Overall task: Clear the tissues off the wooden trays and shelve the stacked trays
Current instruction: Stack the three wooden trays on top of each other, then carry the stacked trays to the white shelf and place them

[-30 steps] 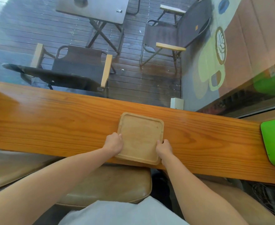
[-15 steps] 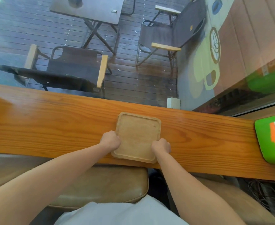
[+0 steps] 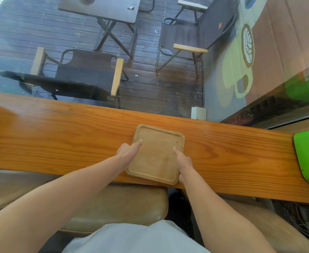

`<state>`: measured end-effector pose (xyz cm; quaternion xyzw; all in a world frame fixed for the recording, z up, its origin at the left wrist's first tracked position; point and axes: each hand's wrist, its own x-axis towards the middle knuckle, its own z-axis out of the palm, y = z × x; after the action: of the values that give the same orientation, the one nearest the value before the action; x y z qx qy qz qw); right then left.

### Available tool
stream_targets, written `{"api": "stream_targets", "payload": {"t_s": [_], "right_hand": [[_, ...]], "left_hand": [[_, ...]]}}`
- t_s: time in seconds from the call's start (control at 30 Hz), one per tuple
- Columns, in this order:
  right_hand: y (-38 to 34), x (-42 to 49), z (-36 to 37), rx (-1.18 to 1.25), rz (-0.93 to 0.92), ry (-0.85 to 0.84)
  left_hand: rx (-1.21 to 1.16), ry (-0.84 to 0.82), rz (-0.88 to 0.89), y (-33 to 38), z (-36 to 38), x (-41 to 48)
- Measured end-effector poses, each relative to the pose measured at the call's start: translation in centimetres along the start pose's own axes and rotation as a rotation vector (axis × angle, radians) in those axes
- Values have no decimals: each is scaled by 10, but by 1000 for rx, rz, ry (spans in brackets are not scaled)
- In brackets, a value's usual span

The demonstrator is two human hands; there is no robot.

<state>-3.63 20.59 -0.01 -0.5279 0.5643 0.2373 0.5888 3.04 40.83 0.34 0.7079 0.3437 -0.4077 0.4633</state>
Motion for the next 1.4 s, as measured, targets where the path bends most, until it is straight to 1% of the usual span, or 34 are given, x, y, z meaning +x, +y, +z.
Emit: {"api": "stream_targets", "payload": {"t_s": [0.1,0.23,0.37,0.5,0.63,0.73,0.97,1.13,1.27,1.4], "right_hand": [[2,2,-6,-47,7,3],[5,5,-7,-64,-13,-14],[2,5,-8,-72,-52,-22],[0,6,-7,-83,-73,8],[-1,3,1,-175,-64,31],[-4,2,-1,-192,-82,19],[-7,-5,-8,-93,-135,-16],[-14,-15,-10,-23,-169,-31],[-19,-26,-15,8,-198,-38],[-19,-37,-26,-14,-222,-31]], "left_hand": [[-106,-36,-38,2,0,1],[-172,-88,-32,4,2,0],[-162,-108,-11,3,3,-2],[-134,-131,-26,6,0,-1],[-132,-150,-57,10,-3,-4],[-142,-155,-50,12,-5,-6],[-82,-119,84,26,-10,-19],[-32,-129,165,43,-17,-24],[-67,-173,127,56,-15,-36],[-56,-227,85,61,-4,-50]]}}
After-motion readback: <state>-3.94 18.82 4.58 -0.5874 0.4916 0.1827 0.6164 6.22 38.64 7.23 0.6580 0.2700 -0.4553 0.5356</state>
